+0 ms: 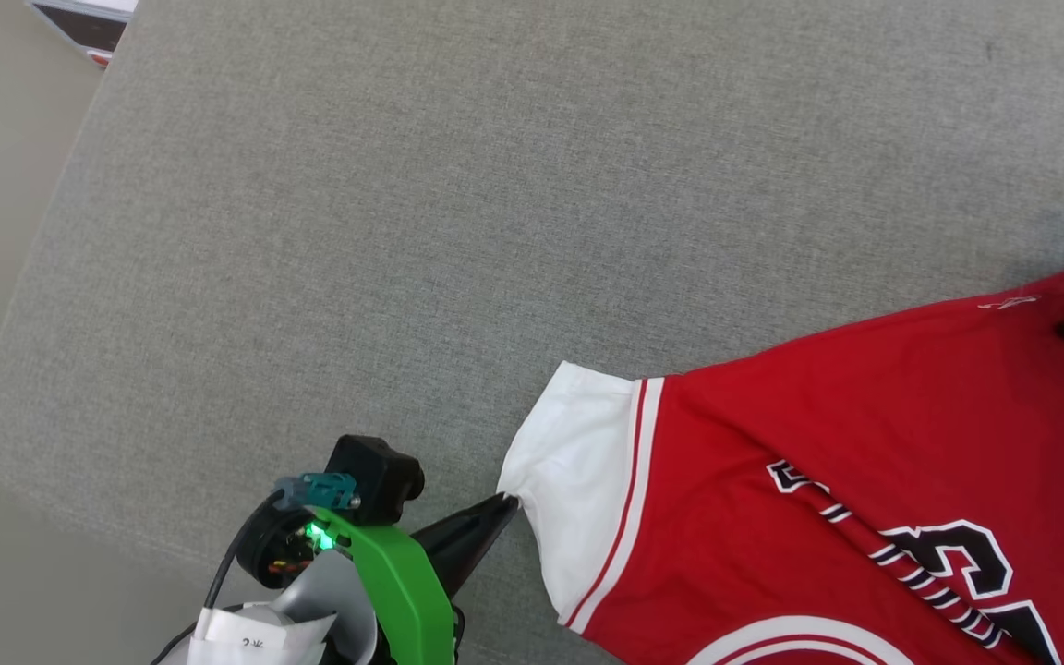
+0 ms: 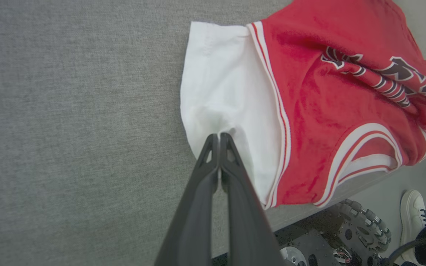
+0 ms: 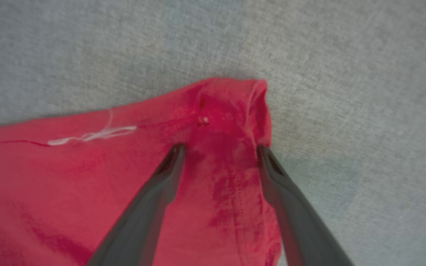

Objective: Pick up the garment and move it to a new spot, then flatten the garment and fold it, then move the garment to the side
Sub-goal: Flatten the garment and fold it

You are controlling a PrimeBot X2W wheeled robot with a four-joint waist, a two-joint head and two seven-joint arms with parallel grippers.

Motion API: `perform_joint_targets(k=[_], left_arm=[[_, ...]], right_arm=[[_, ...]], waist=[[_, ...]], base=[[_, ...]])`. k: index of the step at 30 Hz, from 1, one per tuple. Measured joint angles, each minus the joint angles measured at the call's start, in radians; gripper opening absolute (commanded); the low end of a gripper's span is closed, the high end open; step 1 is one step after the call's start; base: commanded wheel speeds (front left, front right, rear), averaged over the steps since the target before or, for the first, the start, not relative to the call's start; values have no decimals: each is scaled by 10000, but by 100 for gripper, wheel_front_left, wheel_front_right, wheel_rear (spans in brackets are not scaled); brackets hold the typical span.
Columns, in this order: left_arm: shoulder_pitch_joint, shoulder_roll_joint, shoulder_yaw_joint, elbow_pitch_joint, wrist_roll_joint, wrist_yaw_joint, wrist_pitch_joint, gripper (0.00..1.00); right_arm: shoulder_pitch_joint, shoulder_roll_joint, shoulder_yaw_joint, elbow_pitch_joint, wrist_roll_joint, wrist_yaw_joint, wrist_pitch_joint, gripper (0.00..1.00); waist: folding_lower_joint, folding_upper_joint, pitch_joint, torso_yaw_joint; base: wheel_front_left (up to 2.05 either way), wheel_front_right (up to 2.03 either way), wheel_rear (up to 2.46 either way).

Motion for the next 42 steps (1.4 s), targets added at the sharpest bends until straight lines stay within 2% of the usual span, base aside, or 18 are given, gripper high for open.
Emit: perform_joint_targets(k=[9,10,11,17,23,29,42], left_arm=[[-80,-25,-59,21,88,-8,-84,0],[-105,-27,-59,33,88,-8,-84,0],[-128,-31,-54,40,88,-8,-84,0],[-158,-71,-29,113,88,-8,-100,0],[-158,-38,190,201,86,25,-293,0],[-159,102,640,337,84,332,-619,0],[-503,892,2027,-35,284,1057,-1471,0]], right_arm=[[49,-458,485,188,86,0,-67,100],[56,-493,535,182,102,0,-65,34],[65,-518,570,180,128,0,-69,0],[81,-449,552,280,261,0,-665,0],[83,-301,527,495,454,0,-1839,0],[95,-194,669,677,880,0,-3231,0],[195,-583,625,94,1521,0,-6153,0]], waist=[[0,0,388,364],[0,0,408,377],[-1,0,426,392],[0,0,362,392],[0,0,38,244],[0,0,-512,-46],[0,0,-1866,-1086]], base=[[0,0,0],[0,0,0],[0,0,0],[0,0,0],[0,0,0],[0,0,0],[0,0,0]])
